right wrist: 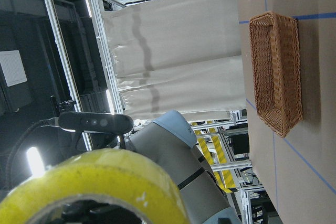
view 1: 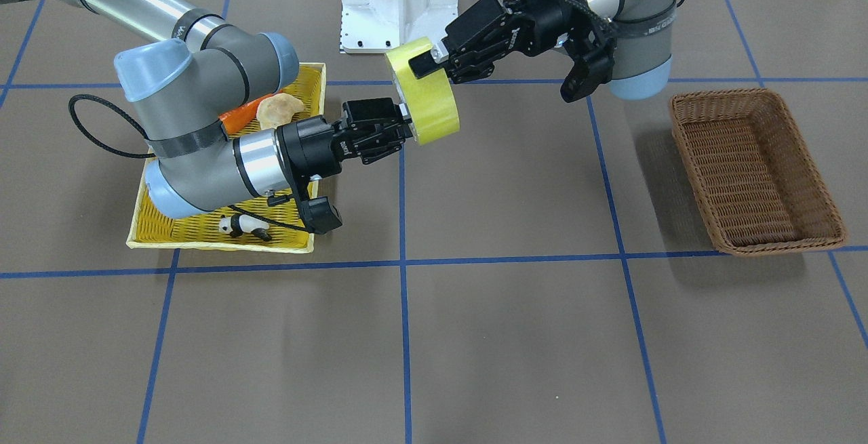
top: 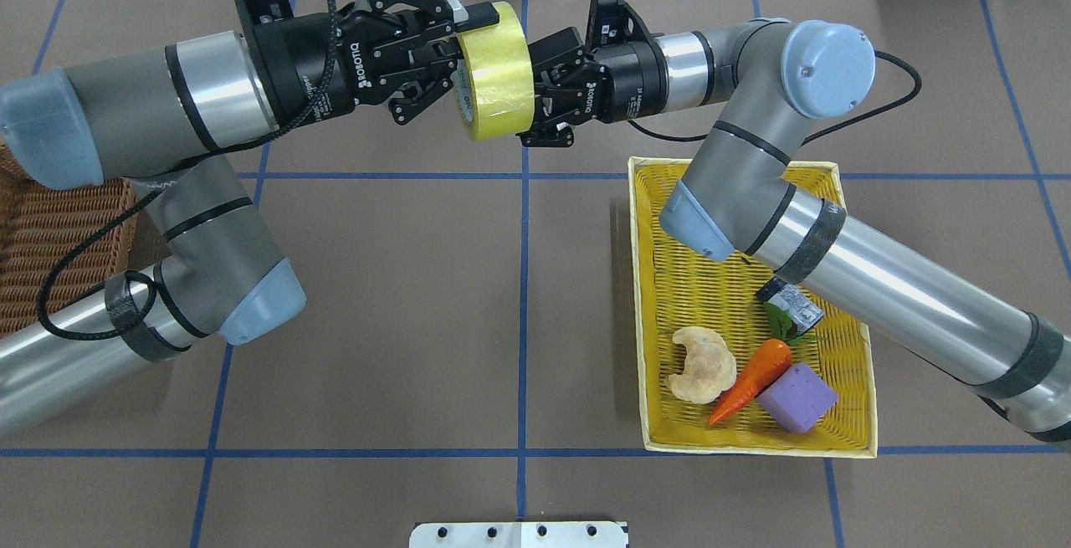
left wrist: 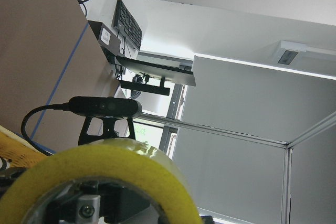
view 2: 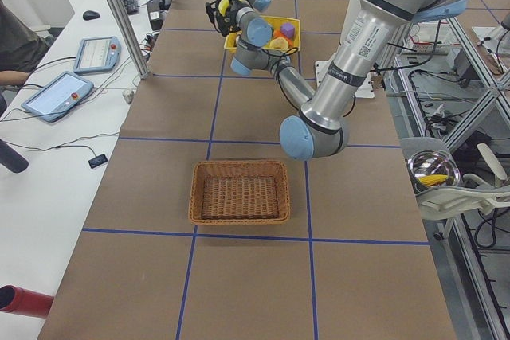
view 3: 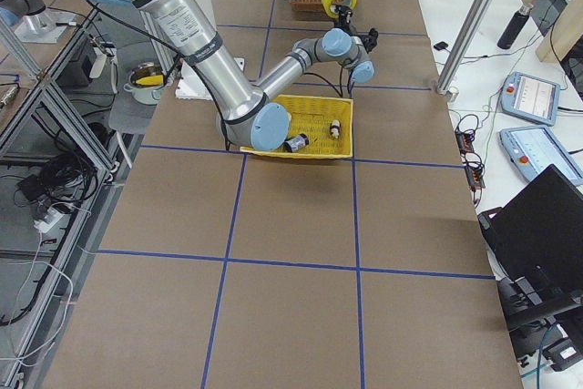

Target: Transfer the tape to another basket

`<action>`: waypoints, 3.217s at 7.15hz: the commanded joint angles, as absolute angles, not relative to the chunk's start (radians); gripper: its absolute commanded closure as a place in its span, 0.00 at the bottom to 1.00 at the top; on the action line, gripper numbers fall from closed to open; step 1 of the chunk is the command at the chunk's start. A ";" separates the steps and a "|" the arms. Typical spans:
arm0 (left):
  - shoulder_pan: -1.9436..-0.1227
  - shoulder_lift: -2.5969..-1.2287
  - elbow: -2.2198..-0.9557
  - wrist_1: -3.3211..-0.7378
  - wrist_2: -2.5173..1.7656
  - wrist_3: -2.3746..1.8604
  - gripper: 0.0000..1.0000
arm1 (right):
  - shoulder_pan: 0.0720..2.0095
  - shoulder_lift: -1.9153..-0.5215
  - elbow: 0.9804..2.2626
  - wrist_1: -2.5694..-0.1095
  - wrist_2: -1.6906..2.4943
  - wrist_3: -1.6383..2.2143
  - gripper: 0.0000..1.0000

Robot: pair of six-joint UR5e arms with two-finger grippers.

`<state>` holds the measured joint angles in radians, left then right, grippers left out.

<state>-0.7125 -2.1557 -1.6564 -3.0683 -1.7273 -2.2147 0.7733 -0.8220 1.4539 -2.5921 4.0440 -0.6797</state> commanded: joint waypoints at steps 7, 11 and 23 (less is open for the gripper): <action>-0.776 -1.834 -1.712 -3.223 -1.781 -2.113 1.00 | 0.926 -0.957 1.588 -2.602 3.848 -0.680 0.01; -1.070 -1.656 -1.698 -3.086 -2.130 -1.800 1.00 | 1.063 -1.021 1.666 -2.602 3.589 -0.681 0.01; -1.143 -1.382 -1.695 -2.481 -2.112 -1.111 1.00 | 1.321 -1.060 1.674 -2.529 2.779 -0.380 0.09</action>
<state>-1.1601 -1.3785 -1.6967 -2.5608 -2.1113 -1.1111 1.3147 -1.0570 1.6738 -2.5765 2.8492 -0.4436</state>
